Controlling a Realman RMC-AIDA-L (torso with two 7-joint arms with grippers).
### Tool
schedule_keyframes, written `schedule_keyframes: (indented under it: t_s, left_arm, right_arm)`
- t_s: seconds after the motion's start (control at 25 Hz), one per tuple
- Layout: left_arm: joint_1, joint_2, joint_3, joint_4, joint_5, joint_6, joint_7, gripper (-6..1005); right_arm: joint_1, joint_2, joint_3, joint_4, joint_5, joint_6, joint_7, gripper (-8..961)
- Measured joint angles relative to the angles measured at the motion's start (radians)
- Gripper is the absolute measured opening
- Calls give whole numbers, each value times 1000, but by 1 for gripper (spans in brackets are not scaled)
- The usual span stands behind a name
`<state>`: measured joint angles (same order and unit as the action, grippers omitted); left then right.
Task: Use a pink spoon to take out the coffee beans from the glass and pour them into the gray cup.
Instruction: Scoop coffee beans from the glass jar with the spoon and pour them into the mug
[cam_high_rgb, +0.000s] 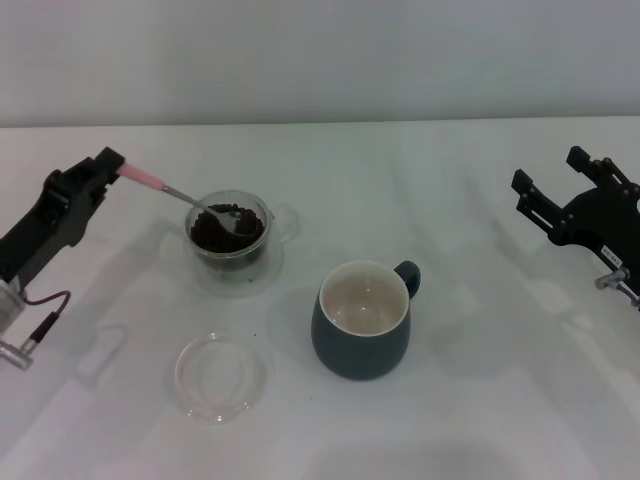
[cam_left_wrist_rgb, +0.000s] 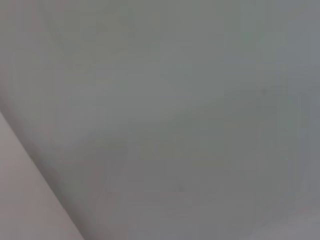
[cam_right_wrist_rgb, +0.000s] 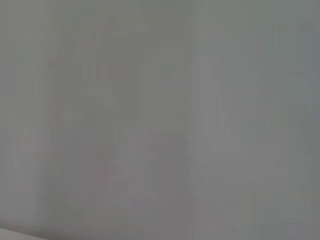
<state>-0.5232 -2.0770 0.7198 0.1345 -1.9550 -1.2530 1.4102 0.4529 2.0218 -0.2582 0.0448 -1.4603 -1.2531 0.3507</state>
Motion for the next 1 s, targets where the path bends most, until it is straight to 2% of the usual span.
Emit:
schedule_keyframes:
  t_s: [0.24, 0.64, 0.68, 0.8, 1.0]
  left_arm:
    - [-68, -3, 2, -6, 115, -7, -26, 133]
    - [-247, -3, 3, 2, 394, 0, 1, 134]
    - [-247, -3, 3, 2, 394, 0, 1, 134]
    - [-299, -4, 5, 10, 429, 11, 201, 134]
    - [-331, -7, 50, 14, 423, -32, 366, 134]
  right_arm:
    - [1, 0, 1, 2, 0, 0, 0, 828]
    - [4, 2, 1, 5, 20, 0, 2, 828]
    - [3, 2, 1, 5, 24, 0, 2, 828]
    - [3, 3, 6, 6, 26, 2, 2, 828]
    - [4, 3, 25, 6, 26, 21, 1, 828]
